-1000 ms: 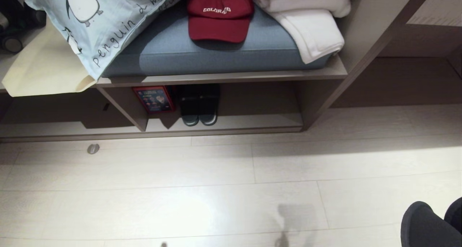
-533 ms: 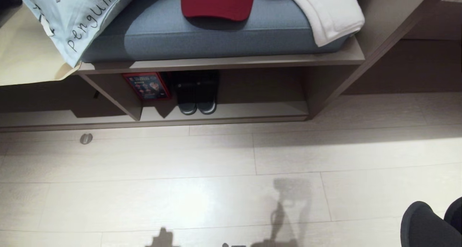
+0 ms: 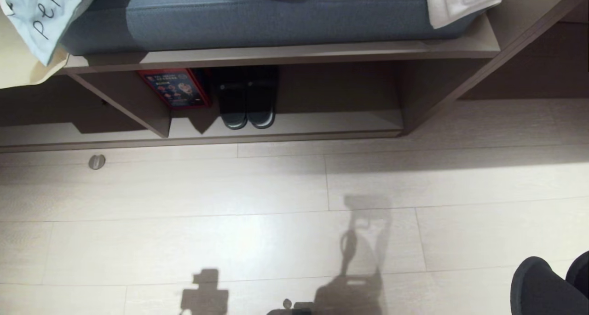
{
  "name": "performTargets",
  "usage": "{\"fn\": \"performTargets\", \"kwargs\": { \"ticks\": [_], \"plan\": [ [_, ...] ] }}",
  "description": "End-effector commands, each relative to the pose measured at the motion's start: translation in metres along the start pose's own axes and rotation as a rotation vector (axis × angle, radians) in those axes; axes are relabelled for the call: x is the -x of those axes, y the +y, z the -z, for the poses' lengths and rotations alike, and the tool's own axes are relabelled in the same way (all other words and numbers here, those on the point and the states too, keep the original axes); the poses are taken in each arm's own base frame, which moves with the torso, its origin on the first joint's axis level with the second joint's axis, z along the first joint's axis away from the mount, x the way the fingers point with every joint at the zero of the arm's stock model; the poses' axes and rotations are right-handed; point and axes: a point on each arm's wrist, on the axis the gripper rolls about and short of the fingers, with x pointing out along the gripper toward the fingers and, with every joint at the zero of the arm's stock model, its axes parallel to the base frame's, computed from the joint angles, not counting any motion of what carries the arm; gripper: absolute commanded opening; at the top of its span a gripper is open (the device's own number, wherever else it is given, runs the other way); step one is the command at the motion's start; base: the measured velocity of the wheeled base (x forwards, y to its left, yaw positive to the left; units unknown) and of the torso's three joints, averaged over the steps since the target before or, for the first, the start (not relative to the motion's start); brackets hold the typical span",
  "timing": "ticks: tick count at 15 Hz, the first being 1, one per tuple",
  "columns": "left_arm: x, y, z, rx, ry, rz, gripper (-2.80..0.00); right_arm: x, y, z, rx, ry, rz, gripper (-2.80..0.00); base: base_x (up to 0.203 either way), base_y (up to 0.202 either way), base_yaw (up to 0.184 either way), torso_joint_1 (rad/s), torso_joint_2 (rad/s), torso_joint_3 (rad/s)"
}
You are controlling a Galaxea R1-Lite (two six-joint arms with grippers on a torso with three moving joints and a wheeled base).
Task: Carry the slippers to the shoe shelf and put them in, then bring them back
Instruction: Place the slippers into the shoe cabinet
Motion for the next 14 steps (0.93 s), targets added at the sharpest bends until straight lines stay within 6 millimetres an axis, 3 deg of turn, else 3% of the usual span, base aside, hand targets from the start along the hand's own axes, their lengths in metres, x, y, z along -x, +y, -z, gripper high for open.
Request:
{"fn": "performTargets", "kwargs": {
  "ticks": [1,14],
  "plan": [
    [-0.0002,0.0,0.0004,0.0,0.002,0.0,-2.8,0.0001,0.0,0.0001,0.001,-0.002,-0.001,-2.8,0.0,0.0,0.0,0.004,0.0,-0.195],
    [-0.0002,0.0,0.0004,0.0,0.002,0.0,-2.8,0.0001,0.0,0.0001,0.001,-0.002,-0.001,-2.8,0.0,0.0,0.0,0.004,0.0,-0.197]
  ]
}}
